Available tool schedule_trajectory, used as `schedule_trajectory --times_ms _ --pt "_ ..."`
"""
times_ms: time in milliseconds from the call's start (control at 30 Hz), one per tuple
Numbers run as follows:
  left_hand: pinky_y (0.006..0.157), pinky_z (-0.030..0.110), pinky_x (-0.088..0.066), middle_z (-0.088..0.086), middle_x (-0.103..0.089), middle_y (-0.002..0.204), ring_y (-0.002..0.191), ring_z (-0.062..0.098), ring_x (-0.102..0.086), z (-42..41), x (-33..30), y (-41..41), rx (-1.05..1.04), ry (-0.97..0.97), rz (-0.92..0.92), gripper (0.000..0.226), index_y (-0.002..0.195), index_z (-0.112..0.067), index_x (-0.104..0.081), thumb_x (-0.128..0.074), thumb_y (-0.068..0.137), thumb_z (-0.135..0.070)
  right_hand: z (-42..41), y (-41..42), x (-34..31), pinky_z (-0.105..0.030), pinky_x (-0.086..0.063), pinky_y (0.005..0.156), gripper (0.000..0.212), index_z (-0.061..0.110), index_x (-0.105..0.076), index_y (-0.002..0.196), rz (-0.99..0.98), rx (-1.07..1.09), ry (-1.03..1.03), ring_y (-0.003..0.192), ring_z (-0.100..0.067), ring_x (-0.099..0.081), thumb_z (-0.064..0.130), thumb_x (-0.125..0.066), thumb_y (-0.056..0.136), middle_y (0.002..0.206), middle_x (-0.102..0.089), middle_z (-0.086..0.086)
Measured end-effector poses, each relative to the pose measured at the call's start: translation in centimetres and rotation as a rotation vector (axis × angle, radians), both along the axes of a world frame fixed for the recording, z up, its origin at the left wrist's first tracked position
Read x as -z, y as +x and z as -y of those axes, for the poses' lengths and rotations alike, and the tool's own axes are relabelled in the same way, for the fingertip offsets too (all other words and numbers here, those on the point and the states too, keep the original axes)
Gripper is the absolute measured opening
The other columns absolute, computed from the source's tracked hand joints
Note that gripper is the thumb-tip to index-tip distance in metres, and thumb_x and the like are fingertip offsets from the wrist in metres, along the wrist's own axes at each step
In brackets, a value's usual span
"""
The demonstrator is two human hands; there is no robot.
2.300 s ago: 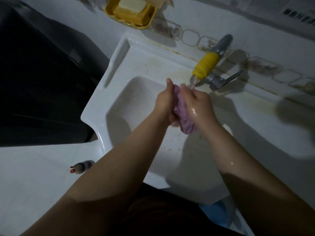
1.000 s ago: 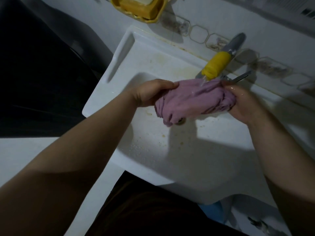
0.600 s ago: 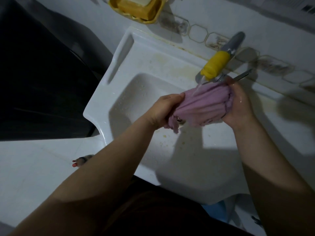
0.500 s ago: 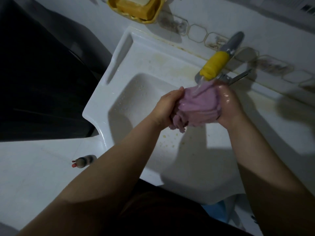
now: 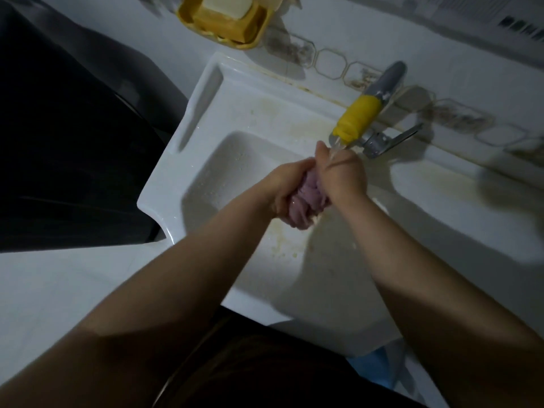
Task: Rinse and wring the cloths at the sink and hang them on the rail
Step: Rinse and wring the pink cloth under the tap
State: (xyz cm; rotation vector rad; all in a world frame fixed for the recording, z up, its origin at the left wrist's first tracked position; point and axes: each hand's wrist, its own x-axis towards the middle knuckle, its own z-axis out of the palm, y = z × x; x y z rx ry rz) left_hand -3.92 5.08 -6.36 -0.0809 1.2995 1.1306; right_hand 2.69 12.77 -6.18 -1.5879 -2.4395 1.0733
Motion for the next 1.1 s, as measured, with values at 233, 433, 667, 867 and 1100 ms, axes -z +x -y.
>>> schedule_trajectory --times_ms 233,433,667,867,1100 --pt "0.056 0.021 -0.050 0.005 -0.069 0.078 0.064 0.015 -0.063 2.7 -1.1 -6.8 0.436 0.102 -0.160 0.058 0.097 -0.014 -0.064 -0.041 0.087 -0.067 -3.8 3.5 -3.1 -0.011 -0.042 0.040 0.030 0.026 -0.052 0.115 -0.029 -0.363 -0.465 0.056 -0.002 -0.060 0.030 -0.066 0.088 0.086 -0.063 0.012" --pt "0.073 0.024 -0.051 -0.007 -0.057 0.104 0.087 0.008 -0.057 2.6 -0.9 -8.5 0.959 0.146 -0.685 0.026 0.097 -0.025 -0.054 -0.075 0.080 -0.027 -4.8 4.2 -3.6 -0.034 -0.048 0.081 0.031 0.007 -0.067 0.097 0.132 -0.506 -0.342 0.093 -0.029 -0.064 0.036 -0.059 0.092 0.093 -0.069 -0.012" --pt "0.053 0.022 -0.044 0.006 -0.060 0.070 0.057 0.015 -0.054 3.5 0.9 -7.8 0.505 0.302 -0.521 0.022 0.080 -0.016 -0.063 -0.049 0.095 -0.022 -4.1 3.5 -2.5 -0.029 -0.045 0.056 0.036 0.019 -0.069 0.066 -0.255 0.092 -0.908 0.060 -0.015 -0.057 0.036 -0.054 0.094 0.059 -0.065 -0.002" --pt "0.079 0.035 -0.051 0.014 -0.069 0.091 0.083 0.024 -0.064 3.2 1.8 -6.3 -0.173 0.365 -0.092 0.034 0.101 0.001 -0.063 -0.034 0.099 -0.014 -4.2 3.6 -1.4 -0.009 -0.024 0.028 0.011 0.013 -0.047 0.077 -0.574 0.161 -1.231 0.043 -0.002 -0.043 0.006 -0.046 0.085 0.052 -0.049 0.004" --pt "0.051 0.023 -0.035 0.012 -0.052 0.060 0.046 0.021 -0.049 2.9 0.8 -4.8 -0.127 0.292 0.034 0.054 0.093 -0.007 -0.066 -0.036 0.096 -0.052 -3.4 2.8 -1.4 -0.012 -0.021 0.031 0.028 0.018 -0.056 0.067 -0.470 0.184 -1.051 0.046 -0.007 -0.043 0.018 -0.045 0.093 0.059 -0.051 0.001"
